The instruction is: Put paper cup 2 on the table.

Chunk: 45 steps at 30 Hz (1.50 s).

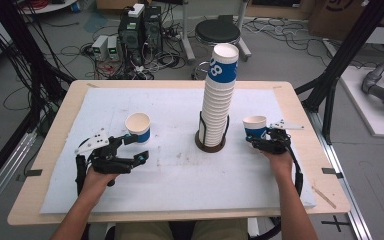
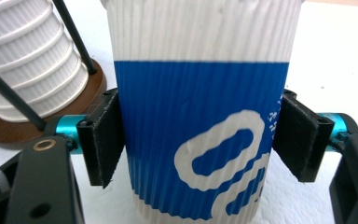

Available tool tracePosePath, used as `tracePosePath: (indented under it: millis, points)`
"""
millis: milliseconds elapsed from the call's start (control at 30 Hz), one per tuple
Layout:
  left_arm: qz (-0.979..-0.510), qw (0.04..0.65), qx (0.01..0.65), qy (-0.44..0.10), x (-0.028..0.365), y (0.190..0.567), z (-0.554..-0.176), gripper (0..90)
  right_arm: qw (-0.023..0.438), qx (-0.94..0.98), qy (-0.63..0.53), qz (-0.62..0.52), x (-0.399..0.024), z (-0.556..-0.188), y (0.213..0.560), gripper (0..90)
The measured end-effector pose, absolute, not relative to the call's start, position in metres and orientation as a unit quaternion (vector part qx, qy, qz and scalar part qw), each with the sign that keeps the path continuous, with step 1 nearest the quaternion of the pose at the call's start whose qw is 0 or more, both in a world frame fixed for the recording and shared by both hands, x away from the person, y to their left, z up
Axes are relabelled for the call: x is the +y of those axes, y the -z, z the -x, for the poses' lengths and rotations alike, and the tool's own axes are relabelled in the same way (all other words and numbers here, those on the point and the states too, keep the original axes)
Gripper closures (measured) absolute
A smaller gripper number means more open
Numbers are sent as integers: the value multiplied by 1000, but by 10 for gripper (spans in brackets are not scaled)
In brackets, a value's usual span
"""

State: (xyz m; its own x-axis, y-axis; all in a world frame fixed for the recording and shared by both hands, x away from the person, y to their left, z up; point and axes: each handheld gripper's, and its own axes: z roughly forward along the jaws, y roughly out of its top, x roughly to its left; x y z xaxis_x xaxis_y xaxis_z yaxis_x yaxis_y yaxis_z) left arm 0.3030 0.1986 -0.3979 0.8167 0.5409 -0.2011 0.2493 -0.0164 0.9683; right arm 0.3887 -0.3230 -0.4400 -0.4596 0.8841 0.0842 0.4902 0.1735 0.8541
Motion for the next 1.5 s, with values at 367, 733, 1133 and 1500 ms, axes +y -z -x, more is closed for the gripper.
tracePosePath:
  millis: [367,733,1133,1500]
  points:
    - [-704,643,280,-115,197,397,-302,191,221,740,-434,-464,-336,-366,440,257]
    - [-705,640,283,-115,200,399,-304,191,221,749,-427,-456,-341,-356,442,236]
    - [-700,643,287,-119,204,397,-304,191,200,756,-422,-458,-350,-344,440,188]
    - [-699,644,286,-122,206,395,-305,191,208,749,-449,-441,-364,-309,417,189]
